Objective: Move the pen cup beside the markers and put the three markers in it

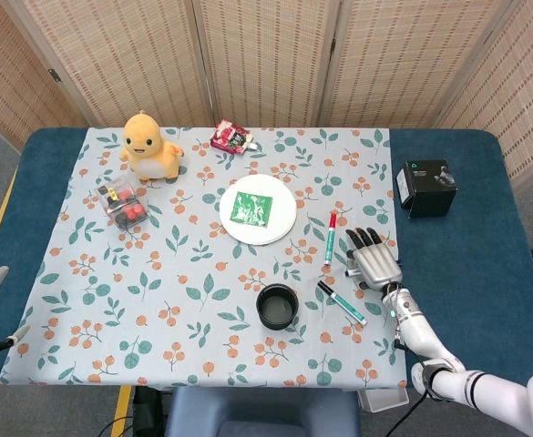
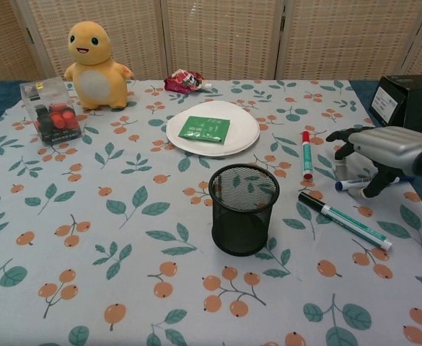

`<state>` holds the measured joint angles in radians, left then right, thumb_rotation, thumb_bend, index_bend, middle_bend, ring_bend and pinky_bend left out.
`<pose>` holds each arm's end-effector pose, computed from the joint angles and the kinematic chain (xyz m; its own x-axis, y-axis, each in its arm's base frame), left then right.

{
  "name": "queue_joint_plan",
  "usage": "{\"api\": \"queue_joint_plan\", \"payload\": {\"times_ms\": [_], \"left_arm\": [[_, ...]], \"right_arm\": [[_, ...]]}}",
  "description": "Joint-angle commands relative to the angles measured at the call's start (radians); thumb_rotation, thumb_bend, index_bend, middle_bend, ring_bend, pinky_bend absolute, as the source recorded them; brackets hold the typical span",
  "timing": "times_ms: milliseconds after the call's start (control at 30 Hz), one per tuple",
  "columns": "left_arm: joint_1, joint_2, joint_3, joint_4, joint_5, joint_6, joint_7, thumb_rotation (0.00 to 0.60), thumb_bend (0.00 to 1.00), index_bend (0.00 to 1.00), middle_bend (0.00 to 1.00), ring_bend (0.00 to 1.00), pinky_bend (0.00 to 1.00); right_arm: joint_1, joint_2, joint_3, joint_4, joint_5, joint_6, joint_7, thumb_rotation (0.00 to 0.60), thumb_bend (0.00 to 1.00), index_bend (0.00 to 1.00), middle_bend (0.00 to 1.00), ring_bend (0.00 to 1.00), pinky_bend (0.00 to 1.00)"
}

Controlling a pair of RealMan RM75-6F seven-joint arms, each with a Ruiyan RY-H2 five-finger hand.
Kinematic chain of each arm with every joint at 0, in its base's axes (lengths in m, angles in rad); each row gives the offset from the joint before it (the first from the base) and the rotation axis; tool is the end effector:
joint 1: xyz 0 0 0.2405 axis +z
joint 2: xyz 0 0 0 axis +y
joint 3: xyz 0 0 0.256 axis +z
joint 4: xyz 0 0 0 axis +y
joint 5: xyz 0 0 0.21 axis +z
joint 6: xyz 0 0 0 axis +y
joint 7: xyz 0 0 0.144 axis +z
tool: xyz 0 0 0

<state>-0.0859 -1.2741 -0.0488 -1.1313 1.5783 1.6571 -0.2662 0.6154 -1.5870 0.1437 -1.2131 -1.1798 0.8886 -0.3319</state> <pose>-0.3602 0.1836 0.1751 0.4358 -0.1670 0.8844 0.8853 -0.0977 -0.4547 -0.2432 -0.3440 -0.0153 0.5876 -0.2870 0.7565 -0.8077 -0.2645 0.5270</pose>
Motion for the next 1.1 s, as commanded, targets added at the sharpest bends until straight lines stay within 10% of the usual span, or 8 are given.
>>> {"api": "queue_joint_plan", "payload": {"times_ms": [33, 267, 633, 1100], "left_arm": [[0.000, 0.000, 0.000, 0.000, 0.000, -0.001, 0.002, 0.600, 0.02, 0.00, 0.00, 0.00, 0.25], [0.000, -0.001, -0.002, -0.002, -0.002, -0.003, 0.009, 0.600, 0.02, 0.00, 0.00, 0.00, 0.24], [-0.007, -0.009, -0.008, 0.001, -0.021, -0.033, 0.031, 0.600, 0.02, 0.00, 0.00, 0.00, 0.24], [-0.013, -0.001, -0.015, -0.001, -0.038, -0.059, 0.004, 0.600, 0.02, 0.00, 0.00, 0.00, 0.24]], "right_arm": [[-0.005, 0.025, 0.005, -0.035, -0.004, 0.018, 0.010, 0.600, 0.35, 0.61, 0.07, 0.00, 0.00], [-0.045, 0.157, 0.010, -0.243, -0.053, 0.112, 0.037, 0.600, 0.35, 0.63, 0.07, 0.00, 0.00], [-0.082, 0.473, 0.060, -0.692, -0.149, 0.083, 0.426, 0.600, 0.35, 0.64, 0.09, 0.00, 0.00], [-0.083, 0.222, 0.110, -0.789, -0.106, 0.249, 0.549, 0.600, 0.35, 0.64, 0.09, 0.00, 0.00]]}}
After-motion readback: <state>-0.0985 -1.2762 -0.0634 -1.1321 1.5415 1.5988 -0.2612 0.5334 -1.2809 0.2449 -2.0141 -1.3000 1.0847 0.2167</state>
